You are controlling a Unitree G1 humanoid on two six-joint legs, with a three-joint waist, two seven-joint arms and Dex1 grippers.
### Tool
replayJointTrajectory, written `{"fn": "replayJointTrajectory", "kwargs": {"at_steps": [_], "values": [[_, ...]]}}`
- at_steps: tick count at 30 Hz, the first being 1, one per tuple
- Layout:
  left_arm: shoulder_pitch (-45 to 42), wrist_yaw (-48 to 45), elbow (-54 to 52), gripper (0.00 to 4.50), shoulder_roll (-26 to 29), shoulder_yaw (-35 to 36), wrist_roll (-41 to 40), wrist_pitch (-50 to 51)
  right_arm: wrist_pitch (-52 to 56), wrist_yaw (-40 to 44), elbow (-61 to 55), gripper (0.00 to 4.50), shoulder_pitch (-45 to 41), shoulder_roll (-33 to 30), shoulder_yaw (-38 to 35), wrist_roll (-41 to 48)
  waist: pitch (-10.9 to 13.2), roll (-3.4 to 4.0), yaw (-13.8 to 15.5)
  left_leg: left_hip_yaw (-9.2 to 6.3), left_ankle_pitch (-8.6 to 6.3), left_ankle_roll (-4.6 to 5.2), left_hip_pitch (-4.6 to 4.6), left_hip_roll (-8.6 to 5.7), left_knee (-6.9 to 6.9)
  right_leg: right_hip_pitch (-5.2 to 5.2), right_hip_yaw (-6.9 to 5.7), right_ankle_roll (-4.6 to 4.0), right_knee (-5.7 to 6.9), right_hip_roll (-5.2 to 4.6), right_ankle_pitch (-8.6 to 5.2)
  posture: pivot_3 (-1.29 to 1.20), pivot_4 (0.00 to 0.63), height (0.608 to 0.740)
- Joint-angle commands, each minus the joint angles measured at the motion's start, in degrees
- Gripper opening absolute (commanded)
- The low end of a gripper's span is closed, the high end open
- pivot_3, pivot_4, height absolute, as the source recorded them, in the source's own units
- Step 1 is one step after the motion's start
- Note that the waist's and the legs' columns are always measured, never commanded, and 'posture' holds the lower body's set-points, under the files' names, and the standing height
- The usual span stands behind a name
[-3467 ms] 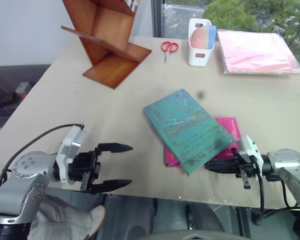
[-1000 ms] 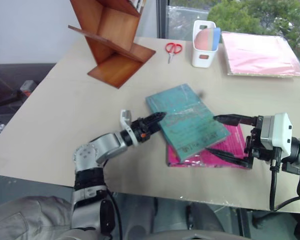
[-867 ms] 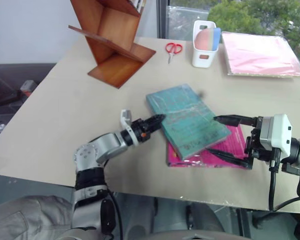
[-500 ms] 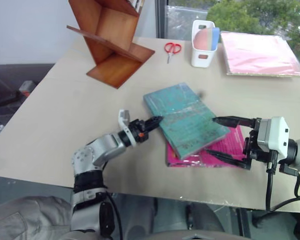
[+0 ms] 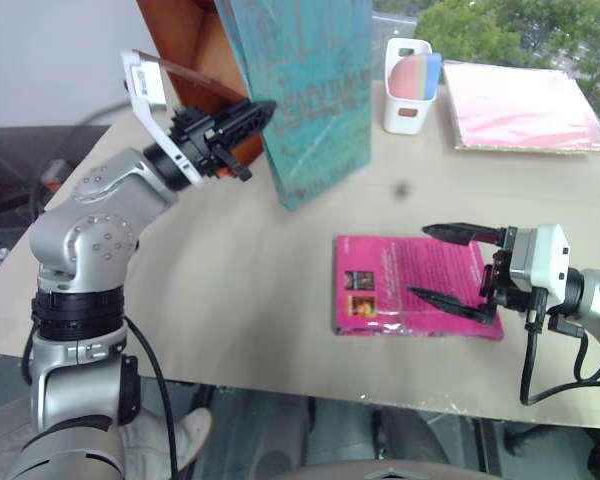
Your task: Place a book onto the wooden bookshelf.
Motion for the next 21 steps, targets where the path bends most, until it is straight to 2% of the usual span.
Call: {"fn": "replayJointTrajectory", "kwargs": {"at_steps": [1,4,7,12,15,17,21], "values": [[-9.36,-8.19,13.41,0.02,6.17,-3.27,21.40,-32.08,-3.20,1.22,1.60,3.95,-2.03,1.38,0.90,-0.79,0.07,0.03,-0.07,-0.03,0.00,-0.01,-0.04,0.04,-0.04,-0.03,-0.02,-0.01,-0.06,0.07,0.01,0.00,0.150,0.740],[-19.86,-12.42,28.51,0.02,10.18,-5.20,29.13,-47.90,-4.77,2.19,3.60,3.95,-2.95,2.31,2.07,-1.72,0.12,-0.05,-0.14,-0.02,-0.01,0.02,-0.32,0.04,-0.06,-0.34,0.02,0.00,-0.09,0.01,0.01,0.00,0.150,0.740],[-29.92,-17.01,45.28,0.02,12.65,-8.77,35.22,-58.63,-6.19,2.95,5.44,3.95,-4.22,3.13,3.15,-2.61,0.15,-0.01,-0.45,-0.09,0.00,0.03,-0.84,-0.03,0.06,-0.77,-0.10,0.04,-0.06,0.05,0.02,0.00,0.150,0.740],[-41.83,-18.59,65.58,0.02,13.01,-14.15,45.49,-65.11,-7.30,3.18,7.23,3.95,-6.11,4.33,4.64,-3.83,0.21,-0.03,-0.76,-0.07,0.00,0.03,-0.86,-0.08,0.11,-0.83,-0.14,0.12,0.12,0.01,-0.04,0.00,0.150,0.740],[-47.27,-12.33,73.39,0.02,13.26,-19.81,55.77,-64.47,-7.60,2.71,7.66,3.95,-7.14,5.16,5.43,-4.42,0.41,-0.33,-1.42,-0.11,0.01,0.02,-0.87,-0.07,0.22,-0.90,-0.16,0.13,0.41,0.02,-0.05,0.00,0.150,0.740],[-50.09,-3.45,75.94,0.02,13.57,-24.83,64.08,-62.49,-7.67,2.41,7.79,3.95,-7.68,5.73,5.73,-4.75,0.41,-0.32,-1.83,-0.09,0.01,0.03,-0.86,-0.10,0.27,-0.88,-0.13,0.15,0.46,0.00,-0.05,0.00,0.150,0.740],[-53.87,8.26,79.14,0.02,12.47,-31.31,73.92,-57.90,-7.71,1.77,7.83,3.95,-8.24,6.46,6.31,-5.46,0.42,-0.32,-2.63,-0.10,0.02,0.02,-0.84,-0.05,0.30,-0.92,-0.13,0.18,0.59,0.04,-0.06,0.00,0.150,0.740]]}}
